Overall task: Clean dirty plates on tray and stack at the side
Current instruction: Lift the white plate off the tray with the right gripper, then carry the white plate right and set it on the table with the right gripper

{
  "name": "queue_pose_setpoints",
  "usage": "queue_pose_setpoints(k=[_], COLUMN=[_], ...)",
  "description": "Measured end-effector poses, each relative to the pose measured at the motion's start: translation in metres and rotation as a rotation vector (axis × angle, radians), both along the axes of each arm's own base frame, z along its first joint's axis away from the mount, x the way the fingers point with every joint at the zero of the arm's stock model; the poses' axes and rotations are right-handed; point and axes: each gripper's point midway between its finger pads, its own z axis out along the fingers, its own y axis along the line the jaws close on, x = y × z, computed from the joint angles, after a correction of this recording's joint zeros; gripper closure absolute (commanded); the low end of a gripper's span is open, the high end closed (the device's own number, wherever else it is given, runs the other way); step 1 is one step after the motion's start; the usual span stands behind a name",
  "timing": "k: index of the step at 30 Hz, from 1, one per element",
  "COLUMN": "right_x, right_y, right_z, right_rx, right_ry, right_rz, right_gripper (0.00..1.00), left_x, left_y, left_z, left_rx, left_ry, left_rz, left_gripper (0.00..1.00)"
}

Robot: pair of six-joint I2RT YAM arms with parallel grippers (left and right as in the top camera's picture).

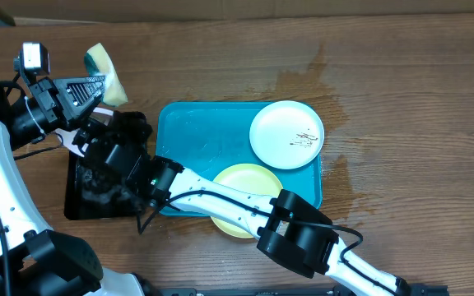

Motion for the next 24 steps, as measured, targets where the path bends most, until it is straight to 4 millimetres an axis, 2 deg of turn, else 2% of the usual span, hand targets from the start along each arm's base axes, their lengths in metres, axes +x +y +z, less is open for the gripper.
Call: queue_pose_setpoints(k=[4,8,13,18,24], right_x=[-0.003,0.003,0.019,0.04,0.052], right_y=[-0.012,-0.019,-0.033,-0.057,-0.082], right_z=[-0.021,-0.028,-0.044,-0.056,-0.066], right_rx=[0.0,0.076,0.182,0.286,0.38], right_ry=[0.093,0.162,0.31,0.481,0.701], right_rz=[-0.047,-0.1,-0.143,-0.199,-0.23], right_gripper=[0.96,0.96,0.96,0.96,0.96], left_x=[0.0,0.0,0.0,0.0,0.0], left_y=[0.0,0.0,0.0,0.0,0.0], left_z=[0.0,0.0,0.0,0.0,0.0], left_rx=[0.0,0.0,0.0,0.0,0.0], left_ry=[0.0,0.0,-0.001,0.0,-0.001], left_rz=[0.0,0.0,0.0,0.0,0.0], left_gripper=[0.96,0.96,0.96,0.96,0.96])
